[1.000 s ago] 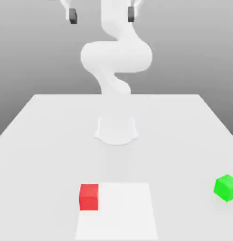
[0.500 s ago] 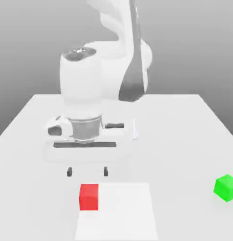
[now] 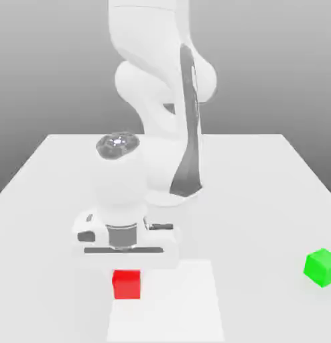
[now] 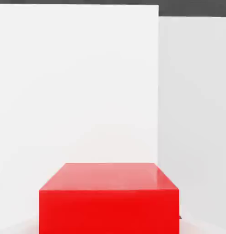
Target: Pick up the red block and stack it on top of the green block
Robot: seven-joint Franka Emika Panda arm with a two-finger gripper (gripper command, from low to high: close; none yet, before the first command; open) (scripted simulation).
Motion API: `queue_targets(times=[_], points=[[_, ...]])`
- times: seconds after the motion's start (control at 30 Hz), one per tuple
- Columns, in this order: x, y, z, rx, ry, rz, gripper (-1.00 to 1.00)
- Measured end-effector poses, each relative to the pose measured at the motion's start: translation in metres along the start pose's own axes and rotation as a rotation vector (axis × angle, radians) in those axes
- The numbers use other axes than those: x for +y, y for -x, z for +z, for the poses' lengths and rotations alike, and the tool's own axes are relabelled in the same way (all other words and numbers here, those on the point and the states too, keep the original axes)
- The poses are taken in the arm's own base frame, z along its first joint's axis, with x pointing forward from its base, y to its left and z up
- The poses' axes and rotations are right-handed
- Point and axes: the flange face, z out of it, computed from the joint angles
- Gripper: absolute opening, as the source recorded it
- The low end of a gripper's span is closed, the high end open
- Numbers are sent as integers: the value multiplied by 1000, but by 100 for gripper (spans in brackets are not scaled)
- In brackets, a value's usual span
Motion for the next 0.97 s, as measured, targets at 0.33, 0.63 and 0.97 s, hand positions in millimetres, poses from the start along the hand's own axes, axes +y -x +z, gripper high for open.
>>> queue_targets(times=[0.33,0.63,0.97], points=[[-115,78,-58,1,2,-131,-100],[-238,274,-79,-1,-1,-288,-100],[-253,323,-25,-2,-2,-301,100]])
